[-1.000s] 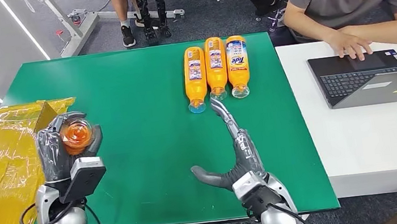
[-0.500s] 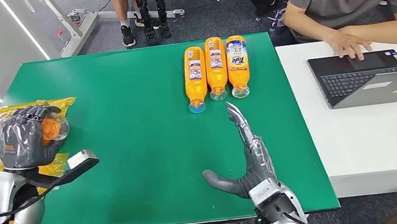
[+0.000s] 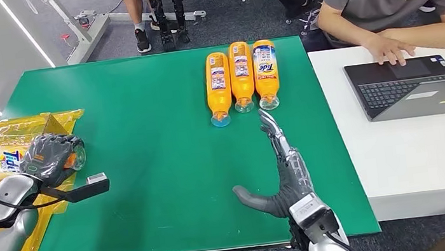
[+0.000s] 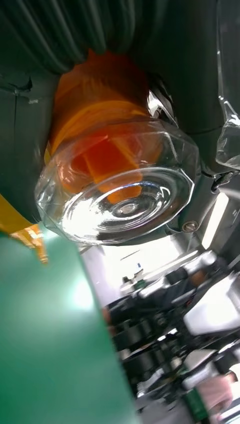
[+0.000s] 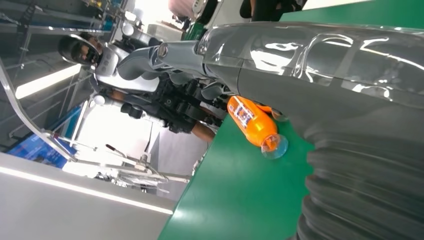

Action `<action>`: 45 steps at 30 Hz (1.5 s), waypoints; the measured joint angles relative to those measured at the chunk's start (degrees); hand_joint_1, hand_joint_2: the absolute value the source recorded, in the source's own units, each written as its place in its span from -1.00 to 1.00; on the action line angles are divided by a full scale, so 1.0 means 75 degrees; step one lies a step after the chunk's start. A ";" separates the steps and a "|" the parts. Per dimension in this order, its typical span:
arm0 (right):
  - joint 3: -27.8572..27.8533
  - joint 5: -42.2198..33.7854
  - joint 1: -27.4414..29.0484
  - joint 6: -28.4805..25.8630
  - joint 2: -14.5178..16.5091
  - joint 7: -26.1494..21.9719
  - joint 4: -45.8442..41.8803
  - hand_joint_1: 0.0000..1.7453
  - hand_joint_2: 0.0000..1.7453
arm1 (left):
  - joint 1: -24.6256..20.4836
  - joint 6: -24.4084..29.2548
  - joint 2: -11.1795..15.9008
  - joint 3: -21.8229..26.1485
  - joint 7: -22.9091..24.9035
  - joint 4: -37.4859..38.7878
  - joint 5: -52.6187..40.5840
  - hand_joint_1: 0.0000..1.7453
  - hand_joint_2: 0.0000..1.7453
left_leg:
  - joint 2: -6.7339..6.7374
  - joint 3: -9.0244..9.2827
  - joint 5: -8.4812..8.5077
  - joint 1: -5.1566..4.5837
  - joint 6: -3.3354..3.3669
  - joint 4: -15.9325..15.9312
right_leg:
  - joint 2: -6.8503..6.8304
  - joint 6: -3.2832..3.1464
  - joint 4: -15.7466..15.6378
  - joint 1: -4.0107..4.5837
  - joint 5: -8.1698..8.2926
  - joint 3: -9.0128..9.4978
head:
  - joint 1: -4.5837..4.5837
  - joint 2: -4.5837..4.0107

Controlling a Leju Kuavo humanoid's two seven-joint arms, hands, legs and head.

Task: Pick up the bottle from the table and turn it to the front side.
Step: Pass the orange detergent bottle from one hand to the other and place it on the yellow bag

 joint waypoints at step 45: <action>0.0087 -0.0103 -0.0571 -0.0087 0.0024 0.0251 0.0023 -1.00 1.00 | -0.0878 -0.0887 -0.1213 -0.1299 -0.0790 0.3195 0.0731 1.00 1.00 | -0.0020 0.0003 0.0001 -0.0002 0.0001 0.0002 | -0.0018 0.0001 -0.0001 -0.0001 0.0004 0.0009 | -0.0001 0.0000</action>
